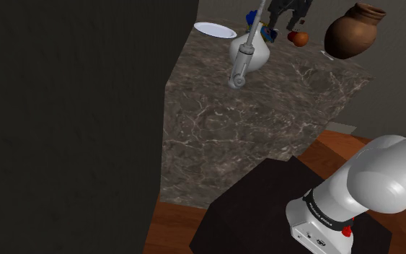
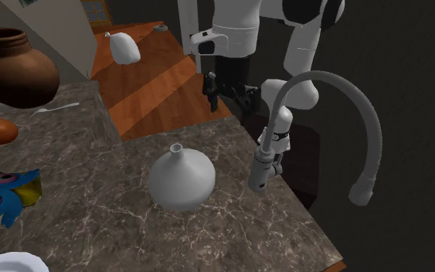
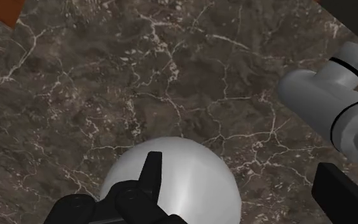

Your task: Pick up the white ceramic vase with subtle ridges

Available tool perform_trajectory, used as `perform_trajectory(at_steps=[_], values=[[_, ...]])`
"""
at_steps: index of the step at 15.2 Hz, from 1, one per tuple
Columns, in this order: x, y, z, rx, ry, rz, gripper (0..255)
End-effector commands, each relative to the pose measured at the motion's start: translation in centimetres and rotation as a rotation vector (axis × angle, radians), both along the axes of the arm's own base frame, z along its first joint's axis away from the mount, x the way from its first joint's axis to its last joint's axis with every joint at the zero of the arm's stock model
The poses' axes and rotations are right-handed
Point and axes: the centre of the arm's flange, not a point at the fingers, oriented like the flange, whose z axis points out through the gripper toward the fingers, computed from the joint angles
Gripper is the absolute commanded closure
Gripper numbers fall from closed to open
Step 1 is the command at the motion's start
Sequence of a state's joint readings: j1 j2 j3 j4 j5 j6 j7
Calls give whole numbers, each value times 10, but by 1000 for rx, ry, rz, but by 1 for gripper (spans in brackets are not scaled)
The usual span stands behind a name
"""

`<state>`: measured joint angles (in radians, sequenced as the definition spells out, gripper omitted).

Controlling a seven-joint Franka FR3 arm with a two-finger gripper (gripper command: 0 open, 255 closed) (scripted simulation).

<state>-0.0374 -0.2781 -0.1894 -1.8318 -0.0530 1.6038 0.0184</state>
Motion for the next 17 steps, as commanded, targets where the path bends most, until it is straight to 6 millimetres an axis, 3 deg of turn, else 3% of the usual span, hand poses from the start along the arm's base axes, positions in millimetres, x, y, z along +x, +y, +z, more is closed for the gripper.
perform_trajectory(at_steps=[1,10,17], values=[[22,-13,-2,-2,-2,-7,0],[122,-75,1,-4,-10,-37,0],[124,-76,-30,-4,-10,-38,0]])
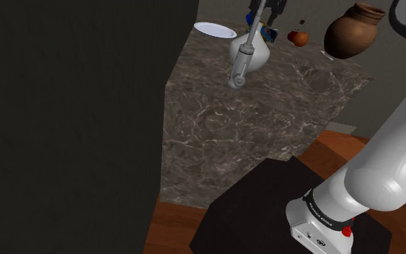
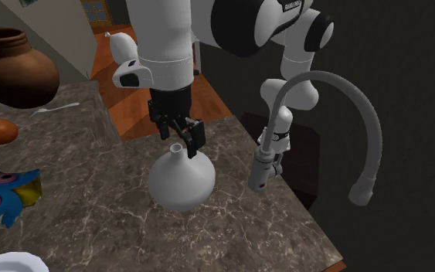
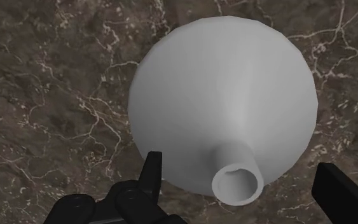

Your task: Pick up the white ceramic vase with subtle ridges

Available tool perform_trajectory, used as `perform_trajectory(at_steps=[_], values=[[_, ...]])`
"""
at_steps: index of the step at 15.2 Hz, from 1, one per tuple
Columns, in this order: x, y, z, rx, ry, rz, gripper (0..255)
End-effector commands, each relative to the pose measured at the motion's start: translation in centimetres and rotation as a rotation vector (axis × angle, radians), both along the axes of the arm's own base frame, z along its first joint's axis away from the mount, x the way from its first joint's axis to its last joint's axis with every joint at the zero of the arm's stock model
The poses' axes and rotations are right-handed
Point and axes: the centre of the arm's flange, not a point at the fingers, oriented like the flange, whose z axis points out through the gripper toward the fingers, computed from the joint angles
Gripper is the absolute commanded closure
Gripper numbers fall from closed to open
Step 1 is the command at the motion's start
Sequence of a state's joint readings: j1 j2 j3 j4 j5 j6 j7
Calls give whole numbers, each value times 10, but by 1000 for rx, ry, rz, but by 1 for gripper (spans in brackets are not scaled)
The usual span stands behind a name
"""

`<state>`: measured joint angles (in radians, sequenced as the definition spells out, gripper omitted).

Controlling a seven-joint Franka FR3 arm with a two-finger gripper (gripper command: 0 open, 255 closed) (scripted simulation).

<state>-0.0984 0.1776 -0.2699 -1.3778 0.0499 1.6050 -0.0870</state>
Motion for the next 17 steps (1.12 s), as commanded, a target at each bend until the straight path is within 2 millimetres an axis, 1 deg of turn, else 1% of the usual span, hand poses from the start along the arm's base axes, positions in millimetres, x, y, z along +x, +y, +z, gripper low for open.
perform_trajectory(at_steps=[1,3,4,13,17], values=[[0,1,-14,0,0,0,0],[0,1,-14,0,0,0,0],[0,1,-14,0,0,0,255],[0,1,-14,0,0,0,255],[0,1,7,0,0,0,255]])
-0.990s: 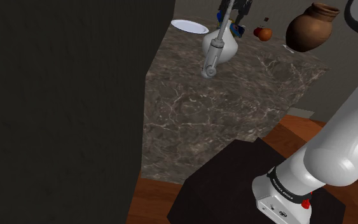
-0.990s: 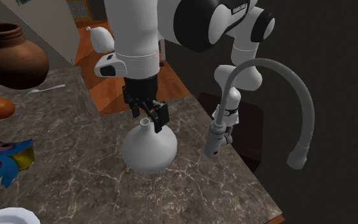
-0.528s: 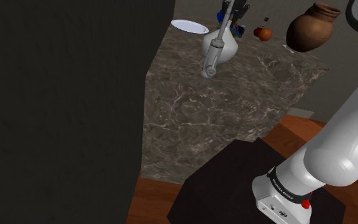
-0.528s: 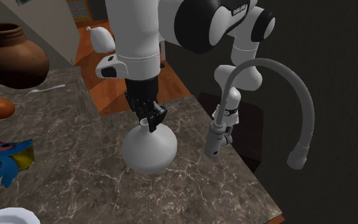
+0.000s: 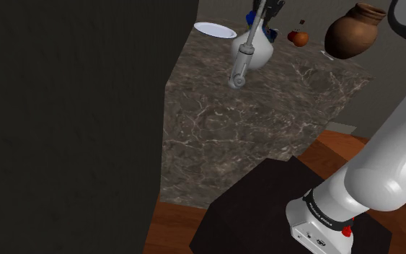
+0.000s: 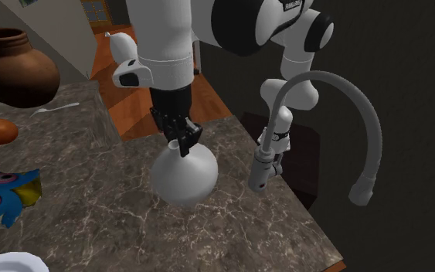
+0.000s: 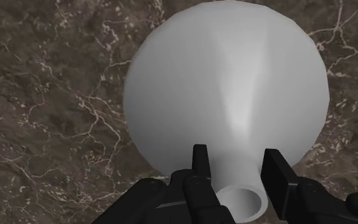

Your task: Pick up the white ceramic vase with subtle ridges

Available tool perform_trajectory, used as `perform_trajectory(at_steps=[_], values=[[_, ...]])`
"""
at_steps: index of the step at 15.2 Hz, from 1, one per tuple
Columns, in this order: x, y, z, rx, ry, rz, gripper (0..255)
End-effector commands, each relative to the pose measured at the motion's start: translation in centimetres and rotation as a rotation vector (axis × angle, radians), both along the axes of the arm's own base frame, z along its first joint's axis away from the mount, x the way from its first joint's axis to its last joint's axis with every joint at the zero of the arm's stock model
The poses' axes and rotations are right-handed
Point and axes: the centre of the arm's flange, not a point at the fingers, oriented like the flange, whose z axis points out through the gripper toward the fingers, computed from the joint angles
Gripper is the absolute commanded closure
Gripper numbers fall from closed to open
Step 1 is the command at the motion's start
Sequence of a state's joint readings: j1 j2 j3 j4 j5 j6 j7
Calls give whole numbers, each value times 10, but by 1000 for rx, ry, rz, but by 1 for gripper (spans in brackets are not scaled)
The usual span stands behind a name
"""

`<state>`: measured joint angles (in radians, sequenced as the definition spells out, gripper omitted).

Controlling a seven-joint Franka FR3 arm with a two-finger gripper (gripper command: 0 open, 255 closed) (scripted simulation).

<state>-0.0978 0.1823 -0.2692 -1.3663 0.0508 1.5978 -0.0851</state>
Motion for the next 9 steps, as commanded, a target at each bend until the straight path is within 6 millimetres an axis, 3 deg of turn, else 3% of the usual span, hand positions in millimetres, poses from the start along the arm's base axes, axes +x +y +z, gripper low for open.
perform_trajectory(at_steps=[1,9], values=[[-1,0,10,0,-1,0,255],[-1,0,53,0,-1,0,255]])
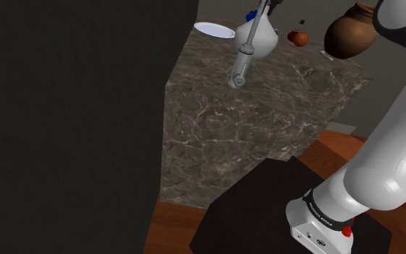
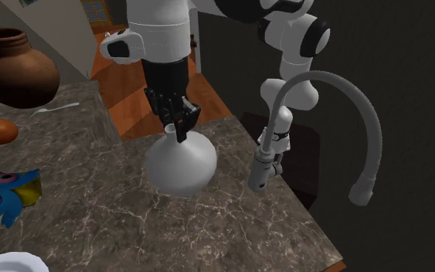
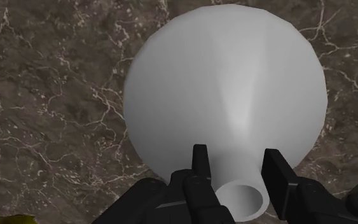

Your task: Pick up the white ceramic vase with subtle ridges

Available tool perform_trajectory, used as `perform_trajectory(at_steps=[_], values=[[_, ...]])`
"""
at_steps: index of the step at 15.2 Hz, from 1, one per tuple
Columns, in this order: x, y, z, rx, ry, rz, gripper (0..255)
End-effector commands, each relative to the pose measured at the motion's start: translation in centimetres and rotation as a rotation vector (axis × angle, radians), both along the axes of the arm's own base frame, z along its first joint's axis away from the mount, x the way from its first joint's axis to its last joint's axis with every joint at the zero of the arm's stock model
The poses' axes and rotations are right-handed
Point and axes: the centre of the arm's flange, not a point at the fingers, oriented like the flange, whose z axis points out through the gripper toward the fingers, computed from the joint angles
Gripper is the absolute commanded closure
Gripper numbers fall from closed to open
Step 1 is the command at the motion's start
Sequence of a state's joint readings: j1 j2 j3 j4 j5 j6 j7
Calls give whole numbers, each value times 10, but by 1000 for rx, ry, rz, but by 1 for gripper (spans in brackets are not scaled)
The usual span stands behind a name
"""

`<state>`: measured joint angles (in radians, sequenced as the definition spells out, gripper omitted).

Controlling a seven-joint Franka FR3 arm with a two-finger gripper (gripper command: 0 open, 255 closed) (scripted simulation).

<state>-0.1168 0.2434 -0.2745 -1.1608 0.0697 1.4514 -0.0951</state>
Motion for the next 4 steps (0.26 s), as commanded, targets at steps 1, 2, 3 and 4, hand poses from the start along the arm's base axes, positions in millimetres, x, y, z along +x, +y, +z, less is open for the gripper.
perform_trajectory(at_steps=[1,2,3,4], values=[[0,1,12,0,-1,0,255],[0,1,17,0,-1,0,255],[0,1,18,0,-1,0,255],[0,1,18,0,-1,0,255]])
